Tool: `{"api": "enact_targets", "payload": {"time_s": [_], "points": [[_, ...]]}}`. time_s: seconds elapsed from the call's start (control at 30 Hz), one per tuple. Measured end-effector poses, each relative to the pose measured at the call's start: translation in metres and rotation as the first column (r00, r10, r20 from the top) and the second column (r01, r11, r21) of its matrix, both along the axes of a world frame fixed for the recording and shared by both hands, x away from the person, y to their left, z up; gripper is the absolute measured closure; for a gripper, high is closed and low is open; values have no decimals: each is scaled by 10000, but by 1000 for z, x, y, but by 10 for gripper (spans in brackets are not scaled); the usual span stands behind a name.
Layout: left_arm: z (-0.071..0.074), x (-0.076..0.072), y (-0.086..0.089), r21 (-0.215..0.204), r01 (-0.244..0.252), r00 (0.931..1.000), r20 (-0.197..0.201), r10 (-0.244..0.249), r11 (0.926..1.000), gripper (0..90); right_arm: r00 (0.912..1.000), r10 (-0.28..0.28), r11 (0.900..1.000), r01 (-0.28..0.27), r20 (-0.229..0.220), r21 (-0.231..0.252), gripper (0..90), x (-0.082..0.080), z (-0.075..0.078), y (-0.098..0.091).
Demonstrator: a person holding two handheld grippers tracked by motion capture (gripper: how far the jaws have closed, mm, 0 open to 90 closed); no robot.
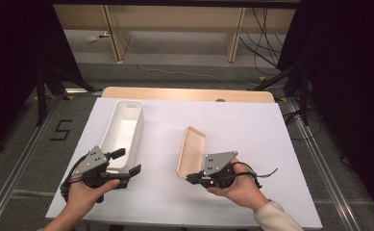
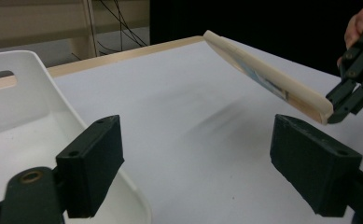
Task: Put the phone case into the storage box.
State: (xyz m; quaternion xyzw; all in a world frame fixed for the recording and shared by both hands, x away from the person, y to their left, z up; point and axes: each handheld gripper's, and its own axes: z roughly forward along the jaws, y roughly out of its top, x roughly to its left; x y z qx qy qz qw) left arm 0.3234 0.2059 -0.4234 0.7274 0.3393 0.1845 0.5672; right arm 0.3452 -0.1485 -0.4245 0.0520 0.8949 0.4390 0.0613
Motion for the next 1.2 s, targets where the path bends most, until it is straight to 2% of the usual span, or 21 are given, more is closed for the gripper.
{"api": "enact_targets", "payload": {"time_s": [0.17, 0.27, 0.47, 0.53, 0.7, 0.8, 0.83, 0.87, 0.97, 1.03, 1.2], "points": [[16, 12, -15, 62, 162, 9994, -323, -160, 9998, 181, 9999, -53, 9999, 54, -100, 87, 885, -3, -2, -3], [27, 21, -30, 156, 301, 9979, -575, -292, 9994, 188, 9999, -86, 9998, 87, -60, 151, 885, -5, -4, -3], [41, 39, -64, 428, 772, 9906, -1160, -718, 9961, 233, 10000, -58, 9998, 58, 27, 171, 885, -6, -4, -1], [43, 45, -75, 543, 941, 9860, -1428, -856, 9941, 277, 10000, -25, 9999, 24, 31, 149, 885, -6, -4, 0], [44, 63, -97, 726, 1169, 9759, -1932, -1011, 9905, 289, 10000, 30, 10000, -31, 55, 79, 885, -7, -4, 3], [43, 74, -106, 861, 1218, 9669, -2351, -986, 9888, 309, 9999, 62, 10000, -62, 97, 41, 885, -7, -4, 4], [42, 77, -109, 861, 1202, 9654, -2422, -963, 9890, 320, 9999, 77, 10000, -78, 124, 40, 885, -7, -4, 5], [41, 80, -111, 817, 1132, 9669, -2382, -909, 9902, 342, 9998, 87, 10000, -87, 175, 40, 886, -7, -4, 5], [41, 84, -117, 726, 1185, 9608, -2603, -958, 9903, 357, 9997, 100, 9999, -100, 210, -16, 885, -7, -3, 5], [41, 87, -120, 823, 1213, 9600, -2630, -958, 9892, 371, 9996, 96, 9999, -95, 251, -37, 885, -7, -3, 6], [44, 91, -127, 900, 1156, 9509, -2980, -840, 9892, 413, 9995, 114, 9999, -111, 311, -106, 886, -7, -2, 8]]}}
